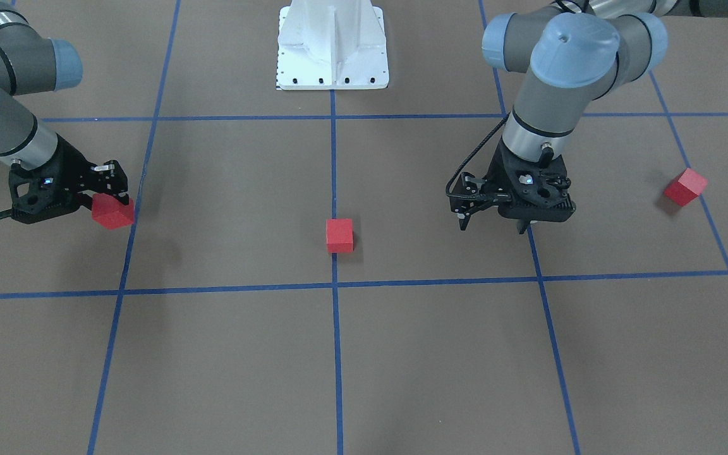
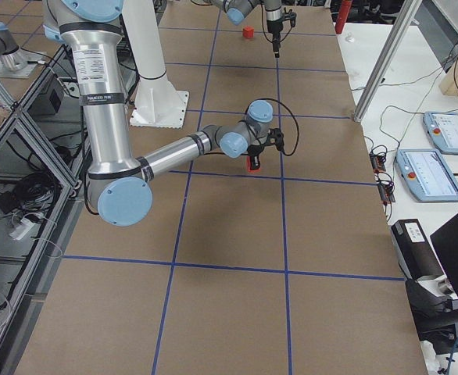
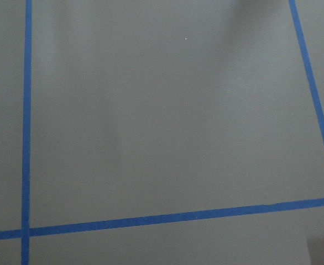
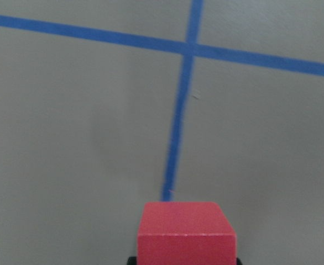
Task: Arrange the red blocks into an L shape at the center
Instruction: 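Carry the cube to the center cube with the right gripper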
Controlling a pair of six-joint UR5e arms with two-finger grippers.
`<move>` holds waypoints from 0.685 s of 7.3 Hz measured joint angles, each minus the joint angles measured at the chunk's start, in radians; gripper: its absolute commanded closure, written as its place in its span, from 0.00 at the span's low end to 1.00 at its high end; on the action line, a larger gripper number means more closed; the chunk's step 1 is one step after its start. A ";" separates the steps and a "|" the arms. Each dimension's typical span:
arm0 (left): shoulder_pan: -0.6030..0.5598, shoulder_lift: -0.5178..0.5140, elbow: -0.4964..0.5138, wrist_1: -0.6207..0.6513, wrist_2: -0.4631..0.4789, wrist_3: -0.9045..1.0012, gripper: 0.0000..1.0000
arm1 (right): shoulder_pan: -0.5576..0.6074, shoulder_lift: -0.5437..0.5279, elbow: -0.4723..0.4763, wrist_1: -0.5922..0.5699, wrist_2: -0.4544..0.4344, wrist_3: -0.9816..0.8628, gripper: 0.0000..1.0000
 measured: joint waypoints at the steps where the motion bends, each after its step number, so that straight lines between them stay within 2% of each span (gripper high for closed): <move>1: -0.008 0.026 -0.018 -0.001 -0.001 0.001 0.00 | -0.017 0.095 0.013 -0.100 -0.002 0.004 1.00; 3: -0.021 0.074 -0.045 -0.003 -0.001 0.011 0.00 | -0.103 0.267 0.026 -0.277 -0.048 0.016 1.00; 5: -0.039 0.125 -0.062 -0.017 -0.002 0.016 0.00 | -0.216 0.383 0.011 -0.319 -0.125 0.128 1.00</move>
